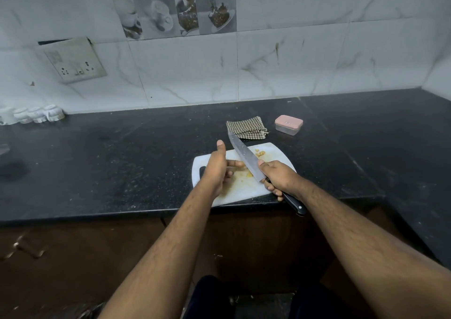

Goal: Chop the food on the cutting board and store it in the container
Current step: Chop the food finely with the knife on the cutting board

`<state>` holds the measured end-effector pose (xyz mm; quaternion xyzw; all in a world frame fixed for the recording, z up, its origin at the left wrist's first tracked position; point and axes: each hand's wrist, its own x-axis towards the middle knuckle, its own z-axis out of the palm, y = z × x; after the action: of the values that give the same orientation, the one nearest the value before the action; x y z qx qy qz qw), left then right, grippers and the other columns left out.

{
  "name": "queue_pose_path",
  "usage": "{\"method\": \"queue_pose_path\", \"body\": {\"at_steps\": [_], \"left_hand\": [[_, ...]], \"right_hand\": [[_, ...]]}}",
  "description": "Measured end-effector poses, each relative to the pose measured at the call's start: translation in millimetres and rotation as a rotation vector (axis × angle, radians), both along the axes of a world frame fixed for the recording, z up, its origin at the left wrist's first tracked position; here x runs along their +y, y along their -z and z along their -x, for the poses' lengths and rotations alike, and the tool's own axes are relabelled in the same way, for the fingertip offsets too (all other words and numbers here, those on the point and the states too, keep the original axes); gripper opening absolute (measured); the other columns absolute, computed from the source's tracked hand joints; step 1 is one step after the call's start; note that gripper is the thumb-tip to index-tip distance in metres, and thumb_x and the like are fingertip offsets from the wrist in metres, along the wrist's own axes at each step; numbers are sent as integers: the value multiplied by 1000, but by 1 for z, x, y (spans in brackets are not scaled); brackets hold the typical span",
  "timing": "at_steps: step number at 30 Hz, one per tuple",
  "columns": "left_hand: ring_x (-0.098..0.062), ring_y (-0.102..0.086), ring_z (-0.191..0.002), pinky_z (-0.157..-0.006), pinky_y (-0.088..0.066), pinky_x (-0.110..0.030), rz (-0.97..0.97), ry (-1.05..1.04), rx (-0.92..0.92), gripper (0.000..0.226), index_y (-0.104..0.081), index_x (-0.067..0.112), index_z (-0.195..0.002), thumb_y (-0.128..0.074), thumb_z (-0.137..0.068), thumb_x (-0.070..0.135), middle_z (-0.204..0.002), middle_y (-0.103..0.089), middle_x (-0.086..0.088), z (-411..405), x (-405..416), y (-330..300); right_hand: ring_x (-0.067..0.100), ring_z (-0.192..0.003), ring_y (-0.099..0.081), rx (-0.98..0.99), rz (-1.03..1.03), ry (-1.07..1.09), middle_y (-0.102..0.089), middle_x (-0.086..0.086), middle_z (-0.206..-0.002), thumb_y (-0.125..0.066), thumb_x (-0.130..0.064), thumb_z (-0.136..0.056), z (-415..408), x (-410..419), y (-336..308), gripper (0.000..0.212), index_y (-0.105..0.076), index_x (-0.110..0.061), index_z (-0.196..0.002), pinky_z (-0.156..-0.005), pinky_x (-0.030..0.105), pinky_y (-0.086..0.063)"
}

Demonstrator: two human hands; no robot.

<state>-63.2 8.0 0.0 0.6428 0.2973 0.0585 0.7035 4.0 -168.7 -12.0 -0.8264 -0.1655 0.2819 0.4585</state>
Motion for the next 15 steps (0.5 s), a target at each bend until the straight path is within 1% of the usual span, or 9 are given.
{"method": "queue_pose_path", "body": {"at_steps": [2, 4, 6, 8, 9, 11, 13, 15], "left_hand": [[-9, -47, -49, -50, -37, -26, -120, -20, -20, 57, -49, 20, -126, -24, -104, 66, -91, -80, -5, 5, 5, 1], [-8, -59, -57, -53, -39, -27, -304, -47, -60, 45, -46, 19, -136, -34, -108, 52, -90, -79, -2, 10, 9, 3], [-5, -70, -66, -54, -44, -21, -494, -56, -117, 31, -53, 15, -135, -48, -108, 29, -88, -78, 1, 14, 12, 6], [-5, -72, -73, -55, -46, -11, -641, -54, -154, 19, -65, 16, -118, -59, -101, 12, -87, -75, 4, 17, 11, 10], [-8, -71, -75, -59, -48, -12, -693, -44, -162, 15, -69, 19, -109, -64, -97, 10, -87, -74, 5, 17, 9, 12], [-10, -65, -81, -72, -53, -23, -785, 20, -152, 12, -72, 24, -99, -73, -91, 16, -92, -71, 9, 15, 0, 15], [-11, -60, -94, -86, -51, -30, -920, 126, -122, 12, -76, 21, -101, -77, -89, 23, -101, -69, 6, 13, -13, 17], [-16, -55, -103, -91, -49, -35, -1061, 177, -95, 17, -79, 19, -105, -76, -90, 28, -107, -68, 1, 12, -24, 21]], "right_hand": [[11, -38, -38, -6, -2, -2, -53, -2, -54, -33, -57, -105, 0, 0, 0, 47, -53, -16, -117, -42, 27, -43], [11, -38, -38, -8, 1, -3, -53, -2, -54, -33, -57, -105, 0, 1, -1, 45, -53, -18, -116, -42, 27, -43], [11, -39, -38, -2, 0, -1, -53, -1, -54, -33, -56, -105, 1, 2, -1, 44, -53, -18, -115, -42, 27, -43], [11, -39, -38, 6, -13, 6, -52, -1, -54, -34, -56, -105, 1, 1, 0, 45, -53, -17, -115, -41, 26, -42], [11, -39, -37, 13, -19, 11, -52, -2, -54, -34, -56, -105, 1, 1, 0, 44, -53, -17, -115, -41, 26, -42], [10, -39, -37, 28, -36, 27, -52, -2, -53, -35, -55, -105, 1, 0, -2, 44, -54, -17, -112, -41, 26, -42], [10, -38, -37, 32, -57, 51, -51, -2, -53, -35, -54, -105, 2, 1, -2, 47, -55, -12, -108, -40, 25, -41], [10, -38, -37, 26, -62, 71, -51, -1, -54, -35, -54, -106, 2, 3, -2, 50, -57, -8, -106, -40, 25, -41]]}}
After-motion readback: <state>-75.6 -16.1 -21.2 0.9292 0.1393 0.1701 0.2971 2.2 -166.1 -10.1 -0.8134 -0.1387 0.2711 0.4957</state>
